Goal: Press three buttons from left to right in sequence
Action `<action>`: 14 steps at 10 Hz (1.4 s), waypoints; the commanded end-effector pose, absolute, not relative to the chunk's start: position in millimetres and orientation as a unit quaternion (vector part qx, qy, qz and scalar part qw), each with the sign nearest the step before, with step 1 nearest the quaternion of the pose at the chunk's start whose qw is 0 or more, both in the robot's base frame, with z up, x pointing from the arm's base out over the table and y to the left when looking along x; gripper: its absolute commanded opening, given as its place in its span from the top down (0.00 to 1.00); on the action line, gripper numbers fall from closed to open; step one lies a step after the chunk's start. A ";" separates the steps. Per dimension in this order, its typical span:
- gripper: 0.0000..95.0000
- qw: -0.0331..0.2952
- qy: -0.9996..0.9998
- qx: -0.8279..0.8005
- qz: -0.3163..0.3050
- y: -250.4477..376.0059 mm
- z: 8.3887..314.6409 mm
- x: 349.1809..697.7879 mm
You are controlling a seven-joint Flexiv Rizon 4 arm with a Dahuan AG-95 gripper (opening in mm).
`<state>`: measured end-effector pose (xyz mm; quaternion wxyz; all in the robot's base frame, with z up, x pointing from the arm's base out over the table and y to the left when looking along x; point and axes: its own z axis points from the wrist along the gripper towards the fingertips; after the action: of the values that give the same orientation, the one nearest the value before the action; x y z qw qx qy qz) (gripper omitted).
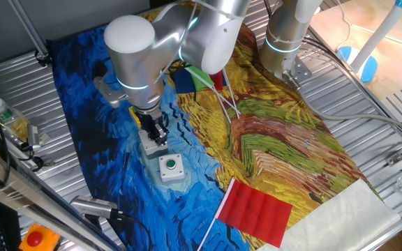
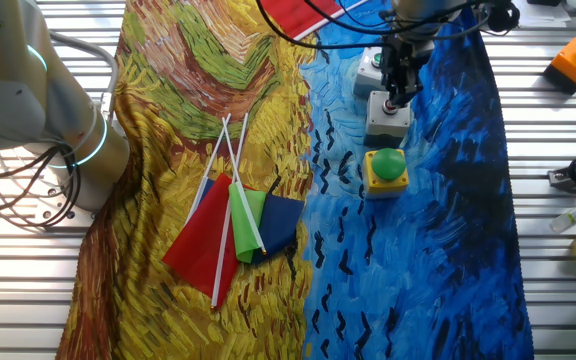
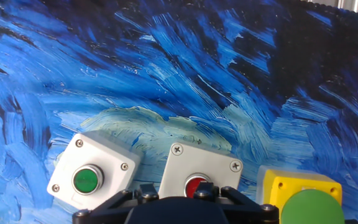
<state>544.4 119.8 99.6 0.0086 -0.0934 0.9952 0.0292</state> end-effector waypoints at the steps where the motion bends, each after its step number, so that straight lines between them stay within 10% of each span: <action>1: 0.60 0.008 0.995 -0.093 0.030 120.2 97.3 544.9; 14: 0.60 0.012 0.995 -0.095 0.037 118.7 112.0 542.2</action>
<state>542.1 118.0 112.9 0.0135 -0.0939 0.9948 0.0373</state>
